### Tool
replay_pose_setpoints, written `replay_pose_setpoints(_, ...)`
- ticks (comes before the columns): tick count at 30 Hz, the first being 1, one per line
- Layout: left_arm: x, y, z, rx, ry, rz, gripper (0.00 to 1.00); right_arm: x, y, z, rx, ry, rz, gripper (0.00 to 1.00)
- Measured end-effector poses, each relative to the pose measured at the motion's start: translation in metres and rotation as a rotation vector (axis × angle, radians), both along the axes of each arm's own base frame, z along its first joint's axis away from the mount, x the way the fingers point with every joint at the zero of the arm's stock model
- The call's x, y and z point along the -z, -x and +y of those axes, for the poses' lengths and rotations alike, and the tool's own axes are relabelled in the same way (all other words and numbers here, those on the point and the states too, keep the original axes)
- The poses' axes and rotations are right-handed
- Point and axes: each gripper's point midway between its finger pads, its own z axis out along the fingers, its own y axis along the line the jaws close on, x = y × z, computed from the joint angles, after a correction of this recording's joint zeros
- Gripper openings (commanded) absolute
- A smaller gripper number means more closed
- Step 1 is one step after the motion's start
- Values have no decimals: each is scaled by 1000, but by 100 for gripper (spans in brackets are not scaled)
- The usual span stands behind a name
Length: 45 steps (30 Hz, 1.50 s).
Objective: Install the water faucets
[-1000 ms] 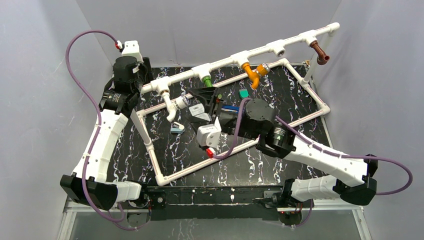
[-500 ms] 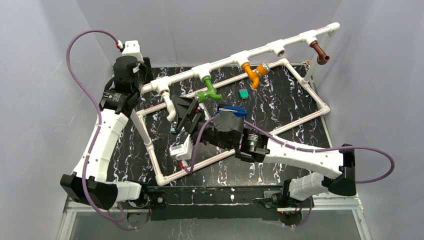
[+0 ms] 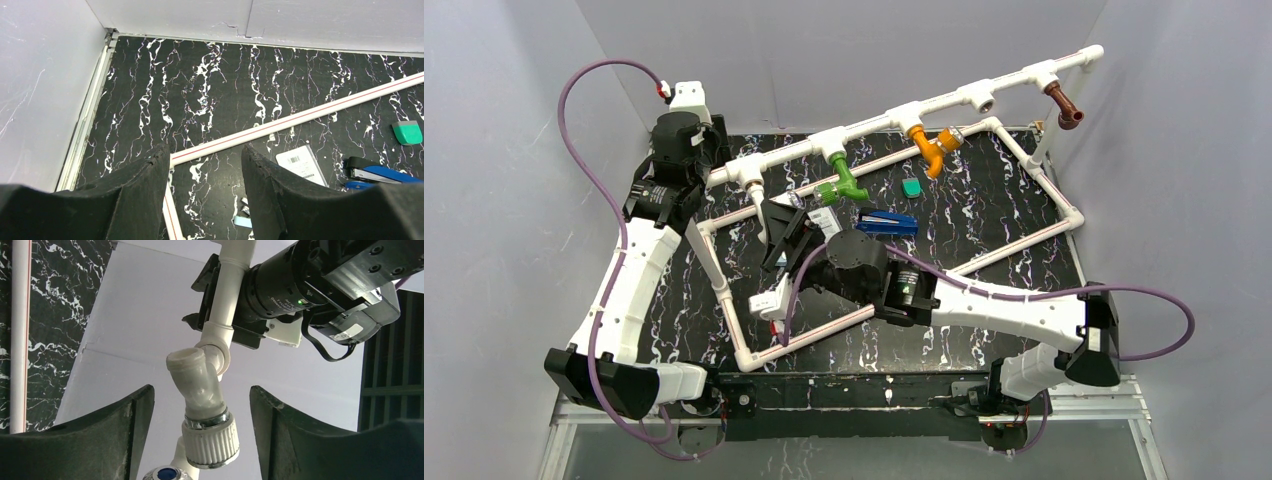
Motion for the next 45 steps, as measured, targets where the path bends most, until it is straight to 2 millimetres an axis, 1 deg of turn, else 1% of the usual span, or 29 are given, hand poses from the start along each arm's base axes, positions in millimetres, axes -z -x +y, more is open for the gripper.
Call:
replay_pose_setpoints(3,0,0,0,-1,-1,0,52,2,-2,2,10,-3,2,63)
replay_pose_setpoints(9,0,0,0,-3,-5,0,52,1,-5,7,21,-42,18,36)
replay_pose_setpoints(11,0,0,0,-3,-7,-1,52,-1,-5,8,23,-67,33,29)
replay_pose_setpoints(16,0,1,0,-6,-9,-2,52,4,-6,7,44,-124,44,1)
replay_pose_setpoints(19,-1,1,1,-6,-9,-3,52,3,-6,7,54,-175,64,1)
replay_pose_setpoints(22,-1,1,1,-7,-10,-4,52,3,-5,7,58,-247,122,1)
replay_pose_setpoints(30,-2,0,4,-19,-22,-13,52,6,-6,12,95,-530,399,1)
replay_pose_setpoints(38,-4,-2,7,-32,-33,-26,52,7,-11,15,129,-924,760,1)
replay_pose_setpoints(45,-5,-3,7,-37,-33,-32,53,8,-12,16,79,-1311,1075,1)
